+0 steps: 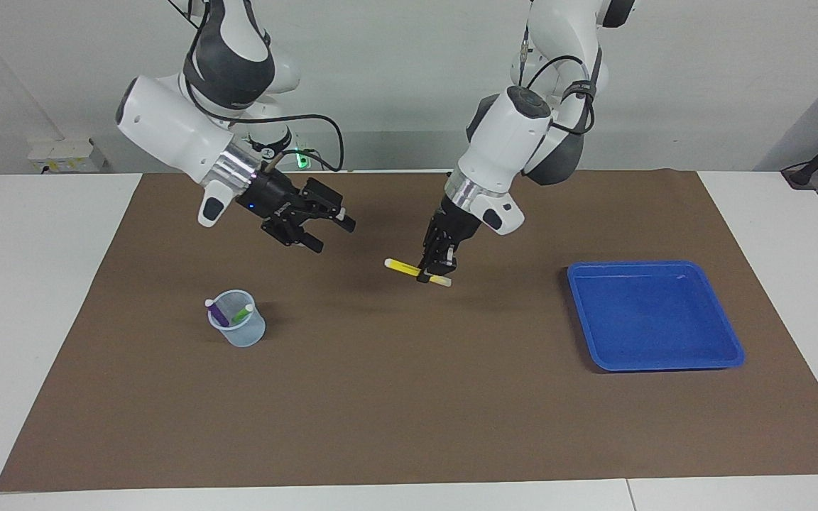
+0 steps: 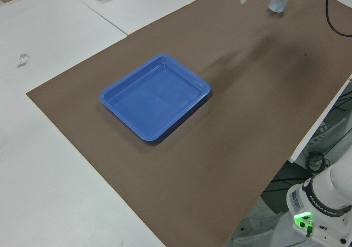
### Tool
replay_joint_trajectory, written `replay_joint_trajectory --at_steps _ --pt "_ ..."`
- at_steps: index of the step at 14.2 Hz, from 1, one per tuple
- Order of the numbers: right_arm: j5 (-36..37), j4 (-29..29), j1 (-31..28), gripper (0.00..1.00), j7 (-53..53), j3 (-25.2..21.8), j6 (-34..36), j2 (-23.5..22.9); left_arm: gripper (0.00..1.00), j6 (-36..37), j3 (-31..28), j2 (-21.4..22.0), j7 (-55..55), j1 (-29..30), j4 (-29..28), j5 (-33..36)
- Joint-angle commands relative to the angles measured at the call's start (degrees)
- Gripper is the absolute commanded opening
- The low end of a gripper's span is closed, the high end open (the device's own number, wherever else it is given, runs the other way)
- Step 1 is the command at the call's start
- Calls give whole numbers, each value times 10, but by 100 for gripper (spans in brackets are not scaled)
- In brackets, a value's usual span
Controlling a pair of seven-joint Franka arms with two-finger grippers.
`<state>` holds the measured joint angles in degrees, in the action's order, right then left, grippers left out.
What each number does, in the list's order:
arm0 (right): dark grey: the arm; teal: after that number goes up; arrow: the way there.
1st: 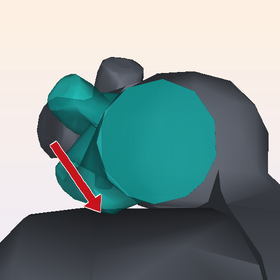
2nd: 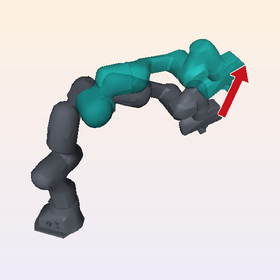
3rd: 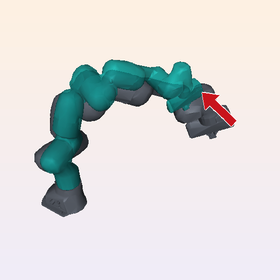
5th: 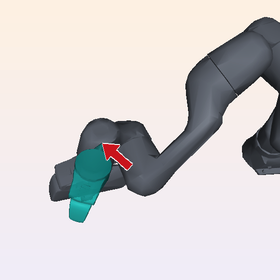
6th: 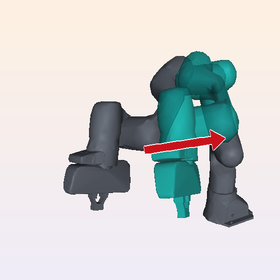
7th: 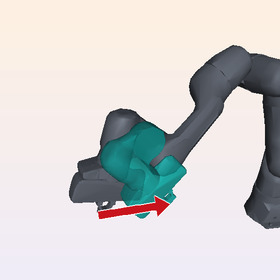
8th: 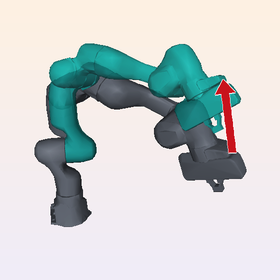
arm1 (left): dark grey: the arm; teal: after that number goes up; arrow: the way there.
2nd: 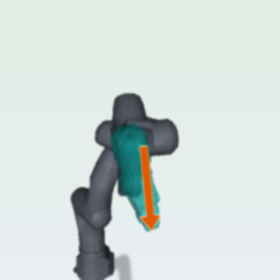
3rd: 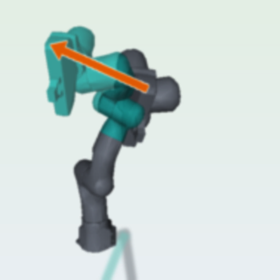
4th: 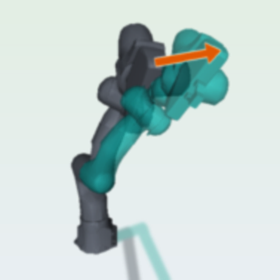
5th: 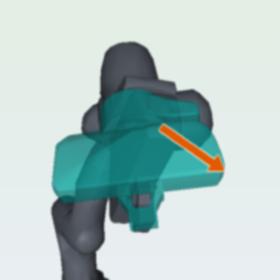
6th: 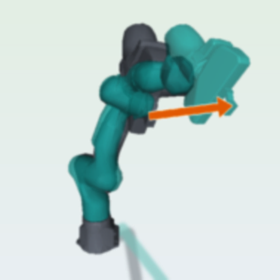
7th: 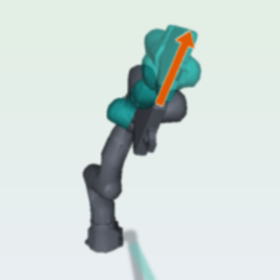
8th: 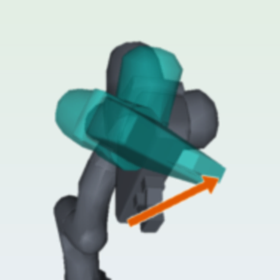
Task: Transfer and insert pens with both arms
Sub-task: 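Carry the yellow pen toward the right gripper while the right gripper approaches, then close the right gripper on the yellow pen's free end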
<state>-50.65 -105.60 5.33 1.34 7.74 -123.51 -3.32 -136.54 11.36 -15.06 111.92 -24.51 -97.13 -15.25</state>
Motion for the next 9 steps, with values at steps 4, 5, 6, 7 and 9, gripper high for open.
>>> replay_joint_trajectory --at_steps 4,5,6,7,9 --pt "-4 -8 0 100 93 -1 -19 -19 0 -20 -7 -8 33 -36 27 -9" --pt "-4 -8 2 100 105 0 -23 -22 0 -20 -5 -15 39 -36 32 -8" --pt "-4 -8 4 100 110 0 -31 -26 0 -20 -5 -15 39 -37 36 -8" --pt "-4 -10 5 100 111 0 -33 -27 0 -24 -5 -15 39 -41 36 -9" --pt "-4 -12 6 98 110 0 -27 -26 0 -71 -5 -16 45 -47 36 -9"
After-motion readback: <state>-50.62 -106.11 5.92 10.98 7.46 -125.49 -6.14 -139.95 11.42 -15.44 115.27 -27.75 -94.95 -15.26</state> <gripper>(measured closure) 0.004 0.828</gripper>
